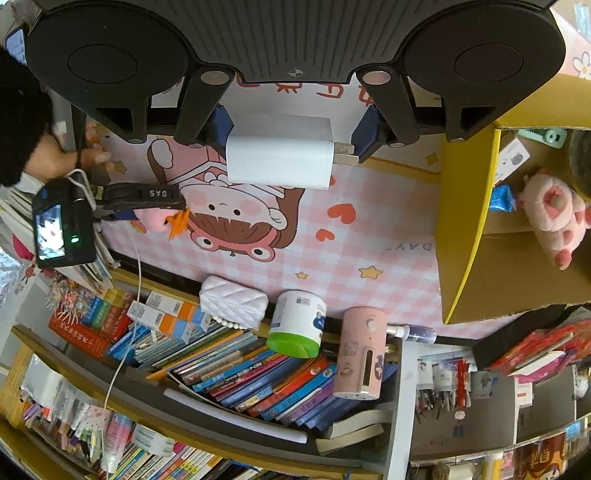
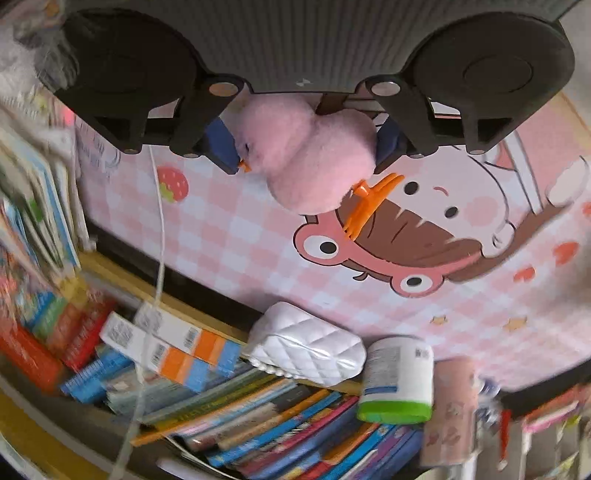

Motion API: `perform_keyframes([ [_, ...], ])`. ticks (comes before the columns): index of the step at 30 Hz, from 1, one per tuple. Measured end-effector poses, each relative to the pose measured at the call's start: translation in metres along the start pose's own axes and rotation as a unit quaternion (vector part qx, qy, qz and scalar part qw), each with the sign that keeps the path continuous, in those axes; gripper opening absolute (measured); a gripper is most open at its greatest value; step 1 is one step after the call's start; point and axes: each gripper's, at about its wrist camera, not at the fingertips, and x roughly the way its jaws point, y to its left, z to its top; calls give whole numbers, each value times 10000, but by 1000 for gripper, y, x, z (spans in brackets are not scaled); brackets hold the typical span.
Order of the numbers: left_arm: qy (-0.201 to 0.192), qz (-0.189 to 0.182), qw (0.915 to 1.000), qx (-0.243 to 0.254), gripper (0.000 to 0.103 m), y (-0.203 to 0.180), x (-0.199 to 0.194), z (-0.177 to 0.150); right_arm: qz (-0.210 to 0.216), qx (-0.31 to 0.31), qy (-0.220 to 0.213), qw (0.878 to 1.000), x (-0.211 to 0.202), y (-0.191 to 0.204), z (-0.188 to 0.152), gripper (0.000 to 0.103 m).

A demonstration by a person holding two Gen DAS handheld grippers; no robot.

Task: Organize objects
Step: 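Lift and carry the charger plug and pink plush over the yellow box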

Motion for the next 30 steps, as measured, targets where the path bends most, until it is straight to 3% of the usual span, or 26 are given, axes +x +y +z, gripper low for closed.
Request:
perform_keyframes([
  [7,-63,-213,9997,56,65,-2,-8,-6,158,1492,67,9887,-63,1,-14,74],
  [12,-162,-448,9988,139,65,-3,-19,-13,187,1864,-11,9823,-111,24,-29,74],
  [19,-277,-640,9974,161,65,10,-42,-28,-68,1802,-204,9834,-163,59,-53,74],
  [30,-345,-749,9966,68,65,52,-80,-49,-28,1401,-191,9899,-196,120,-63,74],
])
